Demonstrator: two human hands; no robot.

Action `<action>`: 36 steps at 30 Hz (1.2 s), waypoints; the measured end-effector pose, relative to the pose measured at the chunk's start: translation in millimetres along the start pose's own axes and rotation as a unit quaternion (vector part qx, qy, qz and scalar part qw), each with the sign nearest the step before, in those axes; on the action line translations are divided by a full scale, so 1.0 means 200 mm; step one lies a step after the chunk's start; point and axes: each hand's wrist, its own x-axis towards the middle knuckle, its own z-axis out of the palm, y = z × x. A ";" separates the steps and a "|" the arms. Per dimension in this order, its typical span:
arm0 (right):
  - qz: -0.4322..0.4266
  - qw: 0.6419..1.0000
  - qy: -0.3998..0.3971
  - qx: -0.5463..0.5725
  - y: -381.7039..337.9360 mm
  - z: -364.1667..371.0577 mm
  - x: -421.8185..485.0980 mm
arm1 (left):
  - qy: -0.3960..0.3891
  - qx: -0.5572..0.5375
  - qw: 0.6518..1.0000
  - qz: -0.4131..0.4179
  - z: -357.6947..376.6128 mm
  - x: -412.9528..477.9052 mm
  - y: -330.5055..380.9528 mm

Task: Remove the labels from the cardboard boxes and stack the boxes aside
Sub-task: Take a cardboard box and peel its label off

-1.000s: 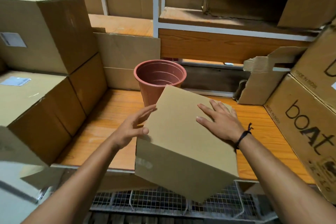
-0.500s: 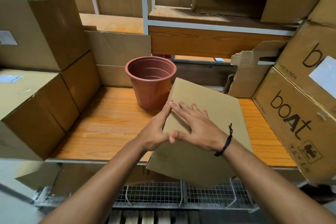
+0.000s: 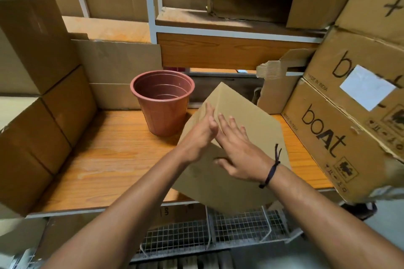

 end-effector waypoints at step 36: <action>0.204 0.913 0.262 0.239 0.55 0.42 -0.49 | 0.082 0.334 0.935 0.083 -0.08 -0.02 -0.49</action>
